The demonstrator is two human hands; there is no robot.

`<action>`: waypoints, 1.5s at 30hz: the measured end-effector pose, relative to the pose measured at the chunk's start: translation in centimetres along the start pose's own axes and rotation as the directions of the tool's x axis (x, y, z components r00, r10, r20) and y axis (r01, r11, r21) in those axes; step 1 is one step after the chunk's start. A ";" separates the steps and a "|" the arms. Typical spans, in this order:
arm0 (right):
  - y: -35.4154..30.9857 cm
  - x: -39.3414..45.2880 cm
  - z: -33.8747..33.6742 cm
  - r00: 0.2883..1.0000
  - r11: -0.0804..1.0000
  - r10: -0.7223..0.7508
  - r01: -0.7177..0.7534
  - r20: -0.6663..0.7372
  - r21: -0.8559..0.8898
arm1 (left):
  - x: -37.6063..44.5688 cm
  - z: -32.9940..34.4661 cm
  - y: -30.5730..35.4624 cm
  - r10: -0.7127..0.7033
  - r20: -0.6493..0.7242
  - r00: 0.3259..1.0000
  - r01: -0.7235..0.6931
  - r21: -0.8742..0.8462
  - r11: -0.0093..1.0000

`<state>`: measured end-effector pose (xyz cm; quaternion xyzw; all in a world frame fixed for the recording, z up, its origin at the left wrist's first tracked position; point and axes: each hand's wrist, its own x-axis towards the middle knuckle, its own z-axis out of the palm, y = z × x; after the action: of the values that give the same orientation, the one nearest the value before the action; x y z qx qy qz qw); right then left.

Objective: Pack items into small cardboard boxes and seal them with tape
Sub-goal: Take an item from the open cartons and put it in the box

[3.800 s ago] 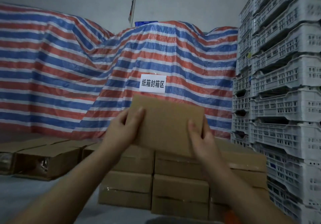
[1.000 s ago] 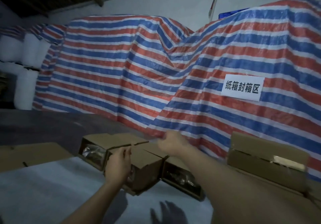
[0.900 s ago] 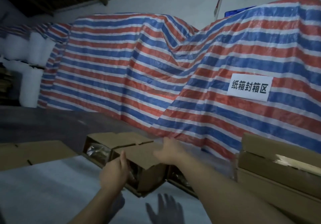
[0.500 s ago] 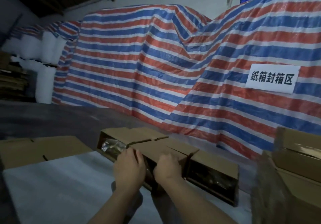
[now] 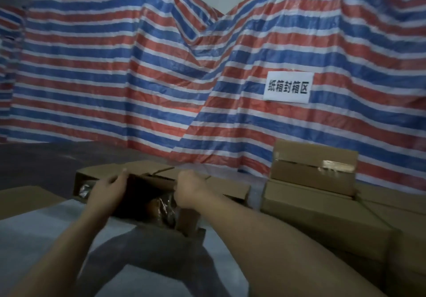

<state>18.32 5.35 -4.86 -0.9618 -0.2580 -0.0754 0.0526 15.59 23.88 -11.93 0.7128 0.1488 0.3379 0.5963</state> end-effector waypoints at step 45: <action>21.9 -43.7 -5.0 0.838 0.152 0.540 -0.191 0.080 0.970 | -38.3 12.7 14.8 -0.043 0.692 0.721 0.416 -0.383 0.825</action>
<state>-8.57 -35.58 -8.87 -0.7372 0.0058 -0.0269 0.6751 -6.71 -12.86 -10.30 0.5737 -0.0749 0.0128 0.8155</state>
